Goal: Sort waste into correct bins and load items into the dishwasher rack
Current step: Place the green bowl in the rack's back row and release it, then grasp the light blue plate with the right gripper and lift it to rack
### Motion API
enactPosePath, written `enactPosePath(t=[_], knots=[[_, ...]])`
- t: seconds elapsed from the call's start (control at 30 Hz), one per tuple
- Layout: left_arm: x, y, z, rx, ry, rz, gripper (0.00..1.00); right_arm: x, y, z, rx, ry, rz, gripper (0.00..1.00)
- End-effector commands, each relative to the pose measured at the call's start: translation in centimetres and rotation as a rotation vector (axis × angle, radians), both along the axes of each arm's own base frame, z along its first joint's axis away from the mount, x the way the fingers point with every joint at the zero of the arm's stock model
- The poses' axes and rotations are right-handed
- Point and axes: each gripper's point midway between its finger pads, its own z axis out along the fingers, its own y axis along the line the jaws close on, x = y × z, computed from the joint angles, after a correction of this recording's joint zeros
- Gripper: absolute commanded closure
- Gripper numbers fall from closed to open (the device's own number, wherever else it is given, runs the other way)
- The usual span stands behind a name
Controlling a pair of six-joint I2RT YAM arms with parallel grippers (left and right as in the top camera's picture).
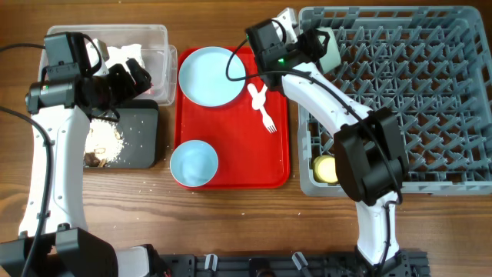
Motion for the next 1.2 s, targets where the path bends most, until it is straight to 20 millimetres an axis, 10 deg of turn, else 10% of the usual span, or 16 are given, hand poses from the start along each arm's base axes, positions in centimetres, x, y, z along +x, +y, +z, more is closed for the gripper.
enactPosePath(t=[0.0, 0.27, 0.47, 0.73, 1.17], knots=[[0.2, 0.4, 0.6, 0.017, -0.019, 0.002, 0.00, 0.3, 1.2, -1.3, 0.166, -0.041, 0.004, 0.23], [0.2, 0.4, 0.6, 0.017, -0.019, 0.002, 0.00, -0.5, 8.2, 3.3, 0.752, -0.056, 0.193, 0.00], [0.2, 0.4, 0.6, 0.017, -0.019, 0.002, 0.00, -5.4, 17.6, 1.0, 1.402, 0.278, 0.206, 0.00], [0.2, 0.4, 0.6, 0.017, -0.020, 0.002, 0.00, -8.4, 17.9, -7.4, 1.475, 0.342, -0.190, 0.35], [0.2, 0.4, 0.6, 0.017, -0.019, 0.002, 0.00, -9.0, 19.2, -15.3, 1.444, 0.394, -0.301, 0.56]])
